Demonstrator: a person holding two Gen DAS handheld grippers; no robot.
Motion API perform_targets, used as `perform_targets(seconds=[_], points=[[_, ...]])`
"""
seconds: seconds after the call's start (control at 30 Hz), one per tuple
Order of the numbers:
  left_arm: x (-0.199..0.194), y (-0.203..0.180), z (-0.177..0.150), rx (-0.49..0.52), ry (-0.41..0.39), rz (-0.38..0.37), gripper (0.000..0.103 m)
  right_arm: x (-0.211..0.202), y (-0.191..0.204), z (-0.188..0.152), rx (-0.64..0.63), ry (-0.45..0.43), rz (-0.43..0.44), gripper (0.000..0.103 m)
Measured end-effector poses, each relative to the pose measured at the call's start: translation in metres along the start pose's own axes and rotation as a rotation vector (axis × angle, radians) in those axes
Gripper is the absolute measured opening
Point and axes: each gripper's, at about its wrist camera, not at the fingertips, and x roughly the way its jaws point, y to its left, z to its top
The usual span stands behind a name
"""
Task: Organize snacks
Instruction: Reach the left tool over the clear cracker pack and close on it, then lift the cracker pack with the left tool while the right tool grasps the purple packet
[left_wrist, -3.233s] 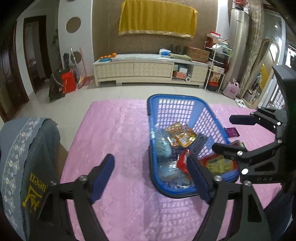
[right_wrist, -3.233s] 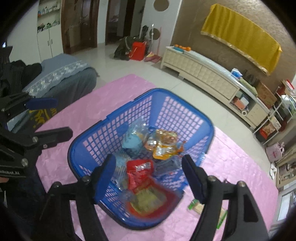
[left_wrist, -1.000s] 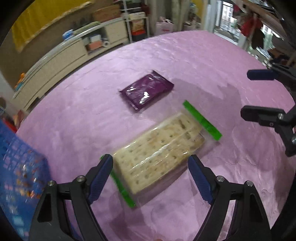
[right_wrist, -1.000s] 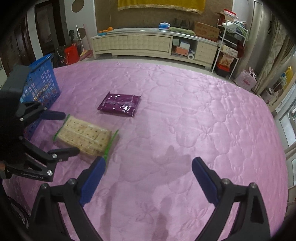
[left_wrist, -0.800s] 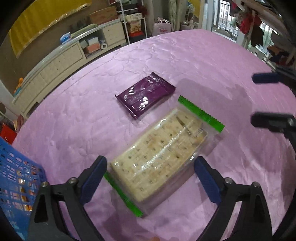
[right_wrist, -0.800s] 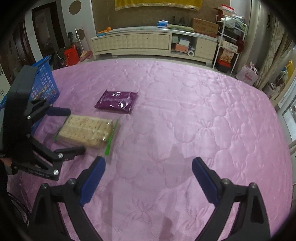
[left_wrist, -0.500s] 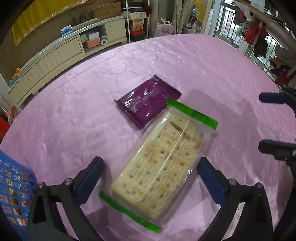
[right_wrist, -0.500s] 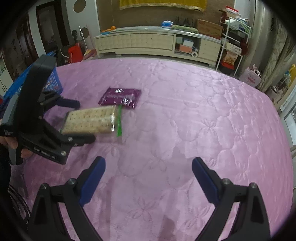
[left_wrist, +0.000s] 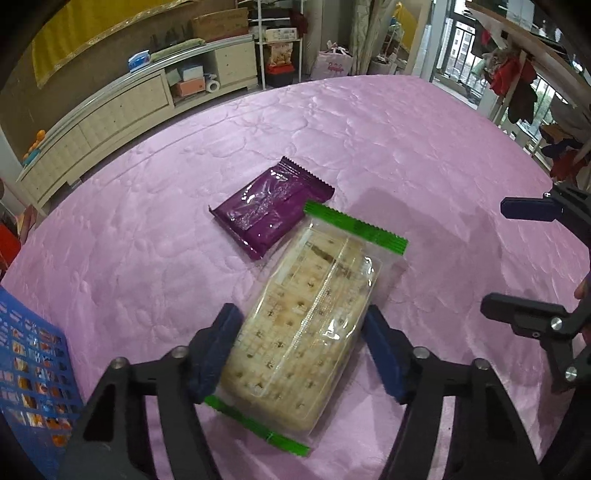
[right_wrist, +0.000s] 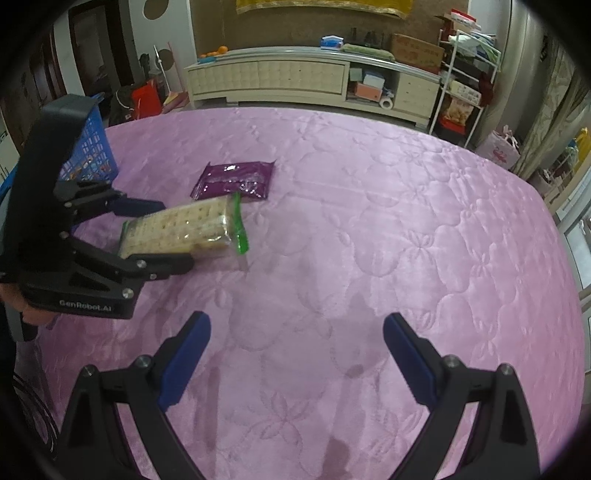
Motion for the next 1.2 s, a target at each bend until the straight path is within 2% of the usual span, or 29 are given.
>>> perform_targets(seconds=[0.2, 0.3, 0.5, 0.57, 0.7, 0.87, 0.97, 1.1, 1.2], points=[[-0.003, -0.004, -0.002, -0.042, 0.007, 0.025, 0.062, 0.000, -0.003, 0.002, 0.014, -0.004, -0.013, 0.096], [-0.006, -0.005, -0.006, -0.063, 0.003, 0.012, 0.062, 0.001, -0.005, 0.004, 0.024, -0.008, -0.017, 0.097], [-0.027, -0.016, -0.012, -0.067, -0.036, 0.055, 0.062, 0.002, -0.007, 0.005, 0.064, -0.001, -0.033, 0.098], [-0.037, -0.018, -0.012, -0.054, -0.054, 0.067, 0.062, 0.000, -0.007, 0.008, 0.082, -0.003, -0.026, 0.102], [-0.069, -0.016, -0.006, -0.046, -0.116, 0.104, 0.062, -0.007, -0.001, 0.017, 0.080, -0.014, -0.019, 0.103], [-0.111, -0.004, 0.001, -0.069, -0.197, 0.142, 0.062, -0.006, 0.012, 0.044, 0.046, -0.015, -0.001, 0.103], [-0.140, 0.007, 0.001, -0.078, -0.252, 0.196, 0.063, 0.002, 0.018, 0.059, 0.047, -0.028, -0.004, 0.103], [-0.177, 0.034, -0.004, -0.163, -0.353, 0.278, 0.063, 0.018, 0.025, 0.077, 0.100, -0.023, 0.001, 0.103], [-0.195, 0.056, -0.009, -0.235, -0.387, 0.338, 0.063, 0.029, 0.036, 0.086, 0.101, -0.020, 0.011, 0.103]])
